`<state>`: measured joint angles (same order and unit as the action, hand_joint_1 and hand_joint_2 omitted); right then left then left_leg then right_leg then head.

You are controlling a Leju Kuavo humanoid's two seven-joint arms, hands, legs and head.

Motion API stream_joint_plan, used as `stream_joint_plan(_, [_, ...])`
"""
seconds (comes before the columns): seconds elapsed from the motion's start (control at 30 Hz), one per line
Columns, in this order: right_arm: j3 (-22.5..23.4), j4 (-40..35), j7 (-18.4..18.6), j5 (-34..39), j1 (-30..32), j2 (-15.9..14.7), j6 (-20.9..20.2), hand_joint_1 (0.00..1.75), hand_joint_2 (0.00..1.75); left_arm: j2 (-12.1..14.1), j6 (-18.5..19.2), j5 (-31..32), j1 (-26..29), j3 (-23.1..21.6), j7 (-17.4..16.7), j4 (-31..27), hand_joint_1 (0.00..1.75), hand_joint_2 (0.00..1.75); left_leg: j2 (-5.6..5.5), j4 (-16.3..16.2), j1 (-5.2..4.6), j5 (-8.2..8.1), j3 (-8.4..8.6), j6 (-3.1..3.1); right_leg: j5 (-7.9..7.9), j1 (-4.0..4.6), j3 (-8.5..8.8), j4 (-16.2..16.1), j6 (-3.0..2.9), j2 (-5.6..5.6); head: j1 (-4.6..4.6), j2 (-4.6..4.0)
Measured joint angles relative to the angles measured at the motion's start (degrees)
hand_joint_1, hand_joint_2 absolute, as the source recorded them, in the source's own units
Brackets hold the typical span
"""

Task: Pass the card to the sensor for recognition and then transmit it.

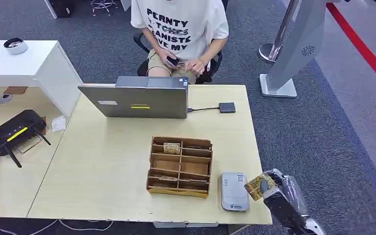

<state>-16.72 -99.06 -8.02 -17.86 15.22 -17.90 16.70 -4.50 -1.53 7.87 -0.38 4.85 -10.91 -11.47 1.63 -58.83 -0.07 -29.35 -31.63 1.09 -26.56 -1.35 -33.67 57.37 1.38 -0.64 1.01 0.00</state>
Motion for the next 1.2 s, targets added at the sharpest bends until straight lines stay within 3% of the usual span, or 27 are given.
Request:
stream_joint_plan(0.83, [-0.20, 0.51, 0.31, -0.79, -0.94, 0.15, -0.92, 1.75, 1.75, -0.06, 0.09, 0.52, 0.01, 0.02, -0.13, 0.11, 0.00, 0.00, 0.02, 0.04, 0.06, 0.00, -0.09, 0.00, -0.01, 0.00, 0.06, 0.04, -0.01, 0.01, 0.02, 0.00])
stream_joint_plan(0.9, [-2.25, 8.17, 1.49, -3.58, -7.64, 3.12, -5.37, 1.75, 1.75, -0.22, 0.20, 1.83, -0.07, 0.02, -0.70, 0.11, 0.00, 0.00, 0.75, 0.04, 0.18, -0.09, 0.11, -0.15, 0.16, 0.11, -0.07, 0.02, -0.24, 0.62, 0.02, 0.00])
stream_joint_plan(1.0, [-4.70, 16.56, 0.57, -4.55, -12.54, 7.18, -5.35, 1.75, 1.75, -0.44, 0.35, 2.43, -0.89, 0.02, -1.05, 0.11, 0.00, 0.00, 0.53, 0.02, 0.03, -0.06, 0.18, -0.14, 0.13, 0.06, 0.01, 0.02, -0.19, 0.47, 0.02, 0.00])
stream_joint_plan(1.2, [-6.43, 22.69, 0.24, -4.09, -16.04, 8.96, -5.20, 1.75, 1.75, -0.55, 0.50, 2.58, -0.63, 0.02, -1.27, 0.13, 0.00, 0.00, 0.38, 0.02, 0.07, 0.07, 0.12, -0.18, 0.12, 0.09, 0.02, 0.06, -0.20, 0.30, -0.02, 0.00])
